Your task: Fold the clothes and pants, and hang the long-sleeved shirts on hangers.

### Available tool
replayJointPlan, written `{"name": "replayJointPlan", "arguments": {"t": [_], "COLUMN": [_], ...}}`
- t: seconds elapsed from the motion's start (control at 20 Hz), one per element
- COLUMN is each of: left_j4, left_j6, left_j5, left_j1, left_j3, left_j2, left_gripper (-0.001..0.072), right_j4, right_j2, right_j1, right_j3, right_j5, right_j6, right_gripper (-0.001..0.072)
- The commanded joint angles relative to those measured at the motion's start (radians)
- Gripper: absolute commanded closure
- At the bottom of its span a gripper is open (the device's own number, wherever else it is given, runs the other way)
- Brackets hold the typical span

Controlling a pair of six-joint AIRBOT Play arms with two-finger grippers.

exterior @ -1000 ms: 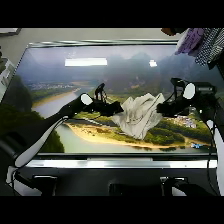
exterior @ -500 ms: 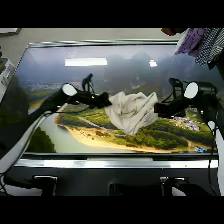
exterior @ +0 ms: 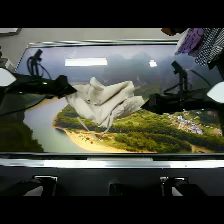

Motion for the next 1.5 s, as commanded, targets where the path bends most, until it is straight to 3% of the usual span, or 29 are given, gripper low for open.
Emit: {"name": "replayJointPlan", "arguments": {"t": [0.0,0.35,0.45,0.8,1.1,1.45], "left_j4": [0.217,0.254,0.254,0.254,0.254,0.237], "left_j6": [-0.117,-0.156,-0.191,-0.211,-0.209,-0.206], "left_j5": [-0.147,-0.306,-0.349,-0.294,-0.103,0.228], "left_j1": [0.045,0.046,0.046,0.046,0.046,0.046], "left_j3": [0.001,0.001,0.000,0.000,-0.084,-0.229], "left_j2": [0.132,0.339,0.415,0.608,0.478,0.018], "left_gripper": [0.0700,0.0699,0.0699,0.0698,0.0698,0.0697], "right_j4": [0.089,0.122,0.125,0.114,0.049,0.119], "right_j2": [0.150,0.414,0.471,0.504,0.213,-0.357], "right_j1": [0.001,0.001,0.001,0.001,0.001,0.001], "right_j3": [0.004,0.019,0.036,0.109,0.108,0.108], "right_j5": [-0.029,-0.093,-0.123,-0.412,-0.379,-0.509], "right_j6": [-0.010,-0.010,0.032,0.069,0.113,0.116], "right_gripper": [0.0680,0.0680,0.0680,0.0680,0.0680,0.0680]}}
